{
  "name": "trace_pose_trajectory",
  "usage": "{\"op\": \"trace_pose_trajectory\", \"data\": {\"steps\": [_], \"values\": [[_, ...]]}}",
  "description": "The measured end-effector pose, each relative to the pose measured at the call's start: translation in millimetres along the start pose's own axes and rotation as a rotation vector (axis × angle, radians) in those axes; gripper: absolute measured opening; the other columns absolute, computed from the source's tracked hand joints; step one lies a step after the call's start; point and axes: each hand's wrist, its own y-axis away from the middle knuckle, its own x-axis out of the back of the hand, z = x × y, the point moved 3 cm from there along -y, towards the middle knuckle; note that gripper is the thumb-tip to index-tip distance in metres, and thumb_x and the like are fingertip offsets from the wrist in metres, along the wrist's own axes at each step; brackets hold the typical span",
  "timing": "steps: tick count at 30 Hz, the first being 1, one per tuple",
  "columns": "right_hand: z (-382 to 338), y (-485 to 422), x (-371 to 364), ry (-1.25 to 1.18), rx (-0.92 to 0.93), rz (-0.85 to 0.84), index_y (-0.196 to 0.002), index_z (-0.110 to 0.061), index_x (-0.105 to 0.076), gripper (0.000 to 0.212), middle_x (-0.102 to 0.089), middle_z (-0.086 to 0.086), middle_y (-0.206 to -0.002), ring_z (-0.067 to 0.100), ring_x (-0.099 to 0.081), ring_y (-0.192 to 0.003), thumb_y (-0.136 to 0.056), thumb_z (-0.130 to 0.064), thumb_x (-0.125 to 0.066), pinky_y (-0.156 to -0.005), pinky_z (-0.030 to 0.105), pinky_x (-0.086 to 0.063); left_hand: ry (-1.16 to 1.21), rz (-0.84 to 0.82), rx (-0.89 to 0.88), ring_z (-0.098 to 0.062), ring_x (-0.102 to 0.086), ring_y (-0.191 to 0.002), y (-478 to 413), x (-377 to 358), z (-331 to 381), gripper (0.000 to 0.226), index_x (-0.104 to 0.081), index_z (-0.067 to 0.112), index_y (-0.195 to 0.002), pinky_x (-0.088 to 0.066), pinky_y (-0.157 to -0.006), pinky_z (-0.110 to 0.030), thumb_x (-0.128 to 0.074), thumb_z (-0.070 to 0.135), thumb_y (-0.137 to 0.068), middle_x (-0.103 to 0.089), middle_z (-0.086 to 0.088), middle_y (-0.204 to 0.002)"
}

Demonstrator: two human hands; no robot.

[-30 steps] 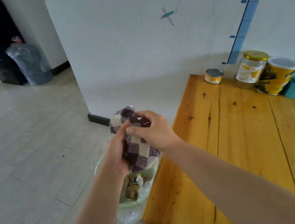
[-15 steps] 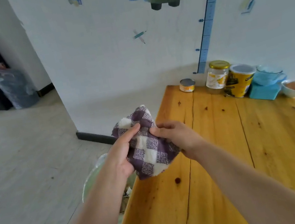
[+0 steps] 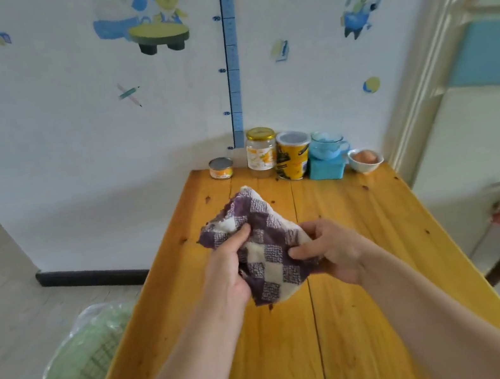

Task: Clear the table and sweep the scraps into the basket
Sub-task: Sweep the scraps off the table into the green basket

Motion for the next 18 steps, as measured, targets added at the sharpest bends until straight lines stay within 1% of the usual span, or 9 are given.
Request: {"op": "trace_pose_trajectory", "data": {"steps": [2,3,5,7,10,12,14,16,18], "values": [[3,1,15,0.085,0.039,0.127,-0.102,-0.009,-0.063,0.029,-0.069,0.015,-0.099,0.027,-0.066,-0.088,-0.078,0.008,-0.060,-0.069,0.034,-0.055,-0.044,-0.018,-0.028,-0.034,-0.067,-0.093,-2,-2,-8,0.038,-0.065,0.004,-0.107,-0.052,-0.078,-0.040,-0.069,0.013,-0.070,-0.070,-0.017,-0.101],[1,3,22,0.113,0.063,0.156,-0.100,-0.010,-0.064,0.029,-0.069,0.018,-0.102,0.030,-0.065,-0.092,-0.078,0.009,-0.059,-0.076,0.038,-0.055,-0.094,-0.024,-0.067,-0.034,-0.062,-0.103,-5,-1,-9,0.051,-0.062,0.005,-0.112,-0.049,-0.085,-0.041,-0.072,0.017,-0.064,-0.068,-0.016,-0.110],[-7,5,34,0.192,0.100,0.124,-0.096,-0.010,-0.065,0.029,-0.068,0.020,-0.103,0.033,-0.064,-0.098,-0.077,0.010,-0.057,-0.088,0.044,-0.052,-0.268,0.018,-0.193,-0.028,-0.049,-0.120,-11,5,-2,0.080,-0.048,0.013,-0.127,-0.040,-0.096,-0.042,-0.077,0.029,-0.054,-0.053,-0.009,-0.131],[-15,7,42,0.287,0.109,0.026,-0.092,-0.013,-0.067,0.030,-0.070,0.015,-0.097,0.029,-0.066,-0.094,-0.076,0.011,-0.057,-0.085,0.041,-0.054,-0.460,0.030,-0.288,-0.020,-0.034,-0.131,-15,6,9,0.107,-0.032,0.022,-0.139,-0.026,-0.106,-0.043,-0.080,0.048,-0.047,-0.035,-0.001,-0.145],[-24,10,47,0.340,0.093,-0.109,-0.086,-0.014,-0.068,0.031,-0.071,0.007,-0.086,0.021,-0.067,-0.083,-0.076,0.013,-0.056,-0.071,0.029,-0.056,-0.685,-0.227,-0.275,-0.015,-0.035,-0.129,-18,-4,12,0.131,-0.034,0.024,-0.138,-0.022,-0.109,-0.041,-0.069,0.079,-0.024,-0.040,0.006,-0.138],[-25,10,52,0.281,0.069,-0.178,-0.084,-0.012,-0.067,0.028,-0.072,0.006,-0.081,0.020,-0.068,-0.078,-0.072,0.012,-0.059,-0.064,0.026,-0.056,-0.729,-0.399,-0.147,-0.024,-0.049,-0.120,-22,-10,4,0.116,-0.048,0.020,-0.126,-0.033,-0.106,-0.046,-0.076,0.073,-0.027,-0.054,-0.004,-0.130],[-27,8,58,0.176,0.053,-0.206,-0.085,-0.010,-0.066,0.025,-0.072,0.008,-0.080,0.021,-0.068,-0.075,-0.068,0.008,-0.060,-0.060,0.027,-0.056,-0.683,-0.497,-0.051,-0.030,-0.063,-0.102,-22,-17,-2,0.076,-0.062,0.013,-0.110,-0.049,-0.092,-0.043,-0.085,0.045,-0.046,-0.068,-0.013,-0.110],[-25,2,66,0.069,0.038,-0.139,-0.090,-0.011,-0.064,0.024,-0.071,0.010,-0.083,0.022,-0.067,-0.077,-0.076,0.008,-0.058,-0.063,0.030,-0.057,-0.614,-0.426,-0.018,-0.030,-0.067,-0.090,-25,-20,-6,0.037,-0.067,0.008,-0.097,-0.054,-0.083,-0.040,-0.078,0.017,-0.063,-0.073,-0.012,-0.095],[-16,-9,77,-0.011,-0.008,0.052,-0.101,-0.012,-0.062,0.023,-0.068,0.011,-0.090,0.023,-0.066,-0.080,-0.084,0.003,-0.056,-0.069,0.033,-0.057,-0.562,-0.270,-0.011,-0.032,-0.066,-0.089,-34,-20,-10,0.020,-0.066,0.008,-0.093,-0.051,-0.088,-0.045,-0.070,0.011,-0.074,-0.073,-0.012,-0.091]]}}
